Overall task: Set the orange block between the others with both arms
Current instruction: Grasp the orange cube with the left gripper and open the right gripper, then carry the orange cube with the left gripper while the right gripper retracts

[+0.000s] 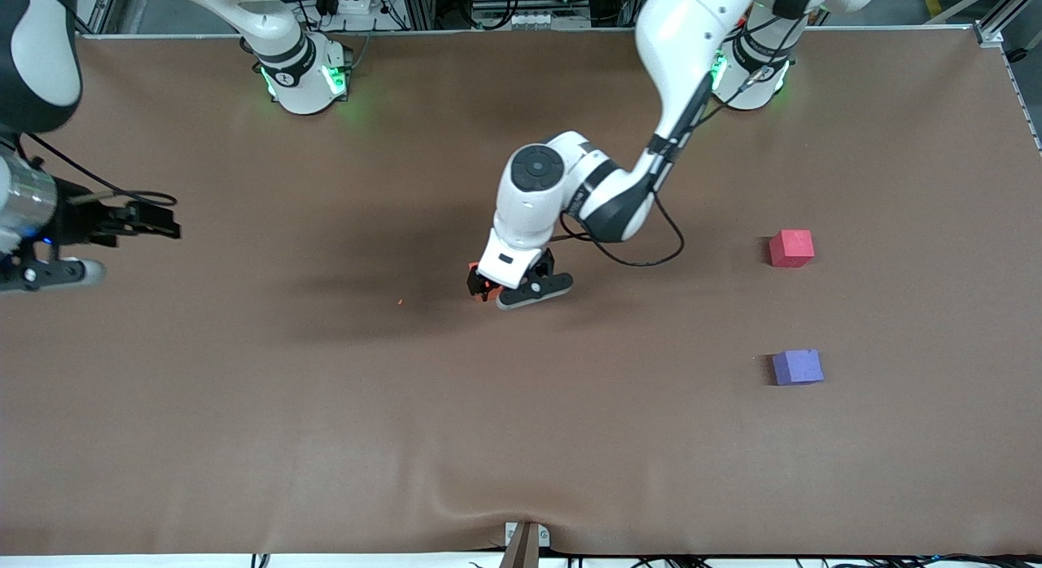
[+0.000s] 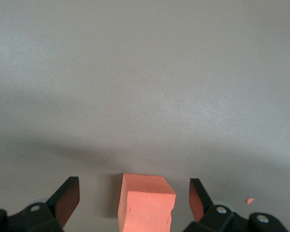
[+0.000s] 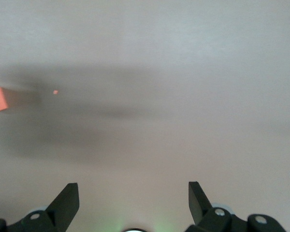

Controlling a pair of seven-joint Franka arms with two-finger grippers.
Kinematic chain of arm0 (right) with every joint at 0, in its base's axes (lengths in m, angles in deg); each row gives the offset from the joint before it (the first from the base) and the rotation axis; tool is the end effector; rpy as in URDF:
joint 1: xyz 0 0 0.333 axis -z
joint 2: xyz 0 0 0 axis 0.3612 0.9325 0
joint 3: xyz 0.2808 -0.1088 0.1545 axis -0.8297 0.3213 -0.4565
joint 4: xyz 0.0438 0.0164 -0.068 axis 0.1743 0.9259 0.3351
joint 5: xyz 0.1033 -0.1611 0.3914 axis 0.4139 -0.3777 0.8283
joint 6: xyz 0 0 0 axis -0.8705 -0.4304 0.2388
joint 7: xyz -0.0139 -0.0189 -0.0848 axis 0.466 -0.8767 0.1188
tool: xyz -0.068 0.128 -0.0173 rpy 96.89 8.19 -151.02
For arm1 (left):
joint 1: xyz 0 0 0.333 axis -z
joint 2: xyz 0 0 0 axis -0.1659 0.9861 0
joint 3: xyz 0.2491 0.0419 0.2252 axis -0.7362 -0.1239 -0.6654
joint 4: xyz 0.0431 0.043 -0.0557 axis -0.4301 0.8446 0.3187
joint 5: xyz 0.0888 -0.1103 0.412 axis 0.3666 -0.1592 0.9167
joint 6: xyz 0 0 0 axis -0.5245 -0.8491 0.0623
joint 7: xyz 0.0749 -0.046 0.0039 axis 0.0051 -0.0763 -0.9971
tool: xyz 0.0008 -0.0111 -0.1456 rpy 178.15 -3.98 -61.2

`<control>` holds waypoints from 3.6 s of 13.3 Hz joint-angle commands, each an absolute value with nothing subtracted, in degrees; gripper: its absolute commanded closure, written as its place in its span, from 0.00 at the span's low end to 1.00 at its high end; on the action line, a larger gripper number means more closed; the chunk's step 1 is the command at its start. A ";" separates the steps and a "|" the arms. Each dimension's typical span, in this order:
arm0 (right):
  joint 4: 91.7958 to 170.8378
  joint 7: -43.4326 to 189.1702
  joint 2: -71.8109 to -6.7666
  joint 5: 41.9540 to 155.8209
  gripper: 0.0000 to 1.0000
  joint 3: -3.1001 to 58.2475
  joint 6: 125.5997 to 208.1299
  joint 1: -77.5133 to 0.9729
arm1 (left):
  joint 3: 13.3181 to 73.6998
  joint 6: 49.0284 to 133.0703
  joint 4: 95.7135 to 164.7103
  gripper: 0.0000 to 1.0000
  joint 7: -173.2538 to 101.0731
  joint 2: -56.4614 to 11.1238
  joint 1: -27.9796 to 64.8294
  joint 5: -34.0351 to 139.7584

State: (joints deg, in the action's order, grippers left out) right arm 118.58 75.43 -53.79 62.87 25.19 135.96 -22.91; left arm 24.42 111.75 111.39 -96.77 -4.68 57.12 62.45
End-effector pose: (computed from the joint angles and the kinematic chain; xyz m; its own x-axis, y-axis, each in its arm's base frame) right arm 0.6276 -0.0100 0.5392 0.9772 0.1102 -0.1814 0.1062 -0.9938 -0.0318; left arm 0.5553 -0.5925 0.2262 0.9322 0.3458 0.1067 0.3198 -0.9252 0.2041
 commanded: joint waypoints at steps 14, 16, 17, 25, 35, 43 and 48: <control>114.47 81.46 -56.42 61.43 0.00 25.29 129.74 -21.00 | 21.06 118.91 109.60 0.00 -100.66 4.35 64.48 72.31; 115.00 81.46 -56.86 61.43 0.00 25.29 129.64 -21.08 | 21.05 118.82 109.60 0.34 -100.74 4.18 64.22 72.14; 115.09 81.46 -57.04 61.43 0.00 25.29 129.64 -21.26 | 21.14 118.73 109.69 0.71 -100.83 4.18 64.22 71.96; 115.88 81.11 -57.22 61.43 0.00 25.38 129.73 -21.61 | 21.32 103.98 110.13 1.00 -99.69 -3.72 56.95 70.64; 115.26 76.71 -56.69 61.51 0.00 25.11 128.85 -22.93 | 21.76 96.23 121.88 1.00 -69.83 -12.60 34.44 70.11; 115.18 76.54 -56.51 64.57 0.00 25.37 128.94 -21.79 | 30.25 98.68 133.94 1.00 -43.20 -20.69 15.13 68.36; 115.09 76.10 -56.60 67.32 0.00 25.29 128.68 -20.03 | 38.19 108.87 141.14 1.00 -41.77 -21.75 4.72 69.15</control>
